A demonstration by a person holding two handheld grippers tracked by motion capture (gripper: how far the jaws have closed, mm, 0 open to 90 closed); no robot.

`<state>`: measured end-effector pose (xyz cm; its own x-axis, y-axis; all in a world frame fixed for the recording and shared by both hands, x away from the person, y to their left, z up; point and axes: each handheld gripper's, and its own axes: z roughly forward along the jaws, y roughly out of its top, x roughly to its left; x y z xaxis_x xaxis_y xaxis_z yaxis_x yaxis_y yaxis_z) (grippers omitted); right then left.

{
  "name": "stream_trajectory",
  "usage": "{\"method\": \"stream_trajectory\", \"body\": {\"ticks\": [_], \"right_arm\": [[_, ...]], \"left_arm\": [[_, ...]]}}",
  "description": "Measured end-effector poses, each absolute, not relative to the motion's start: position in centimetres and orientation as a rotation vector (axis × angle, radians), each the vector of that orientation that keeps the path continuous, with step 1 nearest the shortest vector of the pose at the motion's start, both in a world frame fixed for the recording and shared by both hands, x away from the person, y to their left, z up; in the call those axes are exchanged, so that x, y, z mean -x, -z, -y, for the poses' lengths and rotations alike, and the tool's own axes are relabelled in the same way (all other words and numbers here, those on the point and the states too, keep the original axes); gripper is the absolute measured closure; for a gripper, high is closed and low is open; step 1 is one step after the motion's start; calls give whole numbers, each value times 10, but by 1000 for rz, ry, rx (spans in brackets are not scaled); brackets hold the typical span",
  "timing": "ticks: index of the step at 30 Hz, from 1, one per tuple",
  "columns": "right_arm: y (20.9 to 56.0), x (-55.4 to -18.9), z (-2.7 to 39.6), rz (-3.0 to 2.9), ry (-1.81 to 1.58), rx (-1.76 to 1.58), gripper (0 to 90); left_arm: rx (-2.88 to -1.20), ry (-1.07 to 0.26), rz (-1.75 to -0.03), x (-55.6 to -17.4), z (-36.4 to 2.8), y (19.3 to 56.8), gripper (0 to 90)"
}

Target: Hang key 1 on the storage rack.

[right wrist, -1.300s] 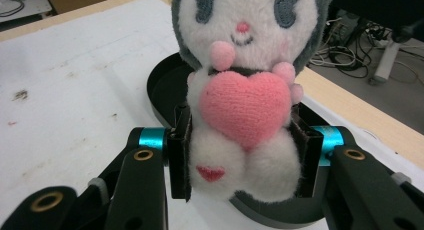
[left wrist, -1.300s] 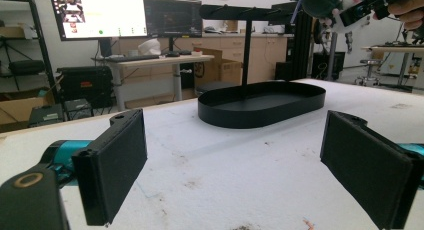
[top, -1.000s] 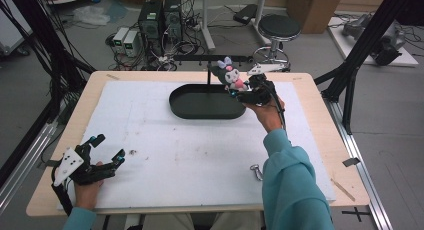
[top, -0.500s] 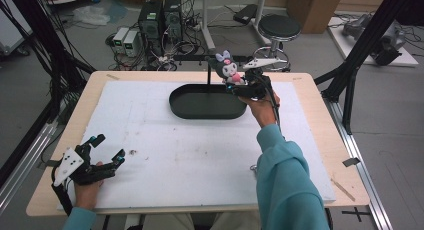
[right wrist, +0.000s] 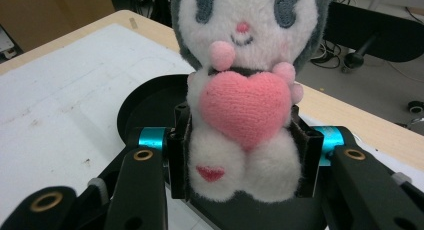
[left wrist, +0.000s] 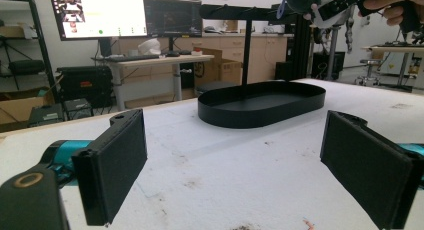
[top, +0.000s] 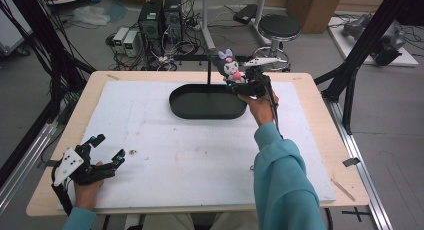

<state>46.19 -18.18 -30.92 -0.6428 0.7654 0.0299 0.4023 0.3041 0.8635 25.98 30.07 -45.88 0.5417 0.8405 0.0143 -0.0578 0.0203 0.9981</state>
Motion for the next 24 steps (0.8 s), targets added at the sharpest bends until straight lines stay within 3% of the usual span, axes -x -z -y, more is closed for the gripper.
{"method": "stream_trajectory", "body": {"ticks": [24], "right_arm": [[318, -469, 183, -2190, -1268, -1166, 550]], "left_arm": [[-1384, -810, -737, -260, -301, 459, 118]]}}
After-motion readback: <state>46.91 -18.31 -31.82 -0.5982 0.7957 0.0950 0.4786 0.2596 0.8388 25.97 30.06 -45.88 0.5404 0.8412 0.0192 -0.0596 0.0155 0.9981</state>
